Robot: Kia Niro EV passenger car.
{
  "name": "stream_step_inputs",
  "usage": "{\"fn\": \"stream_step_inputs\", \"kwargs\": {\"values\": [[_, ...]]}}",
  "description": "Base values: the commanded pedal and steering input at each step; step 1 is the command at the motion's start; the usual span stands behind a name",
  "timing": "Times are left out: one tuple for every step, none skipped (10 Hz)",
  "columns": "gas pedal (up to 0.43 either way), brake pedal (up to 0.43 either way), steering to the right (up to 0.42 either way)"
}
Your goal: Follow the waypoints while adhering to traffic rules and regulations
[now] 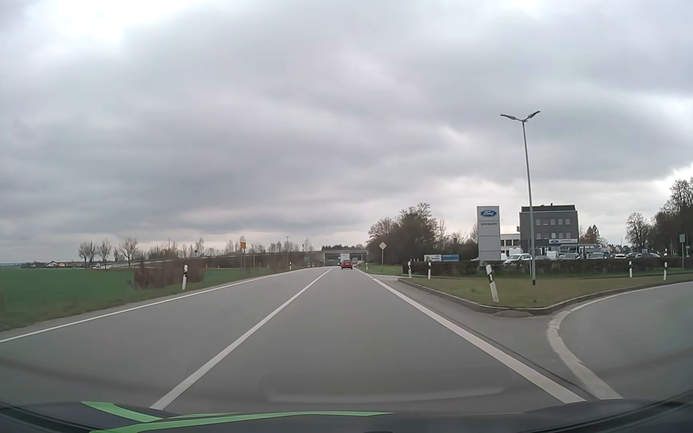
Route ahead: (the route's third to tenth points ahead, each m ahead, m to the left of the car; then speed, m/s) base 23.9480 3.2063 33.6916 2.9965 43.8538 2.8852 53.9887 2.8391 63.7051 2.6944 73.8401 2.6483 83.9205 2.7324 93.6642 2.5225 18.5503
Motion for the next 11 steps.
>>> {"fn": "stream_step_inputs", "kwargs": {"values": [[0.169,0.000,0.000],[0.169,0.000,0.000],[0.169,0.000,0.000],[0.169,0.000,0.000],[0.169,0.000,0.000],[0.169,0.000,0.000],[0.169,0.000,0.000],[0.157,0.000,0.000],[0.157,0.000,0.000],[0.150,0.000,0.000],[0.150,0.000,0.000]]}}
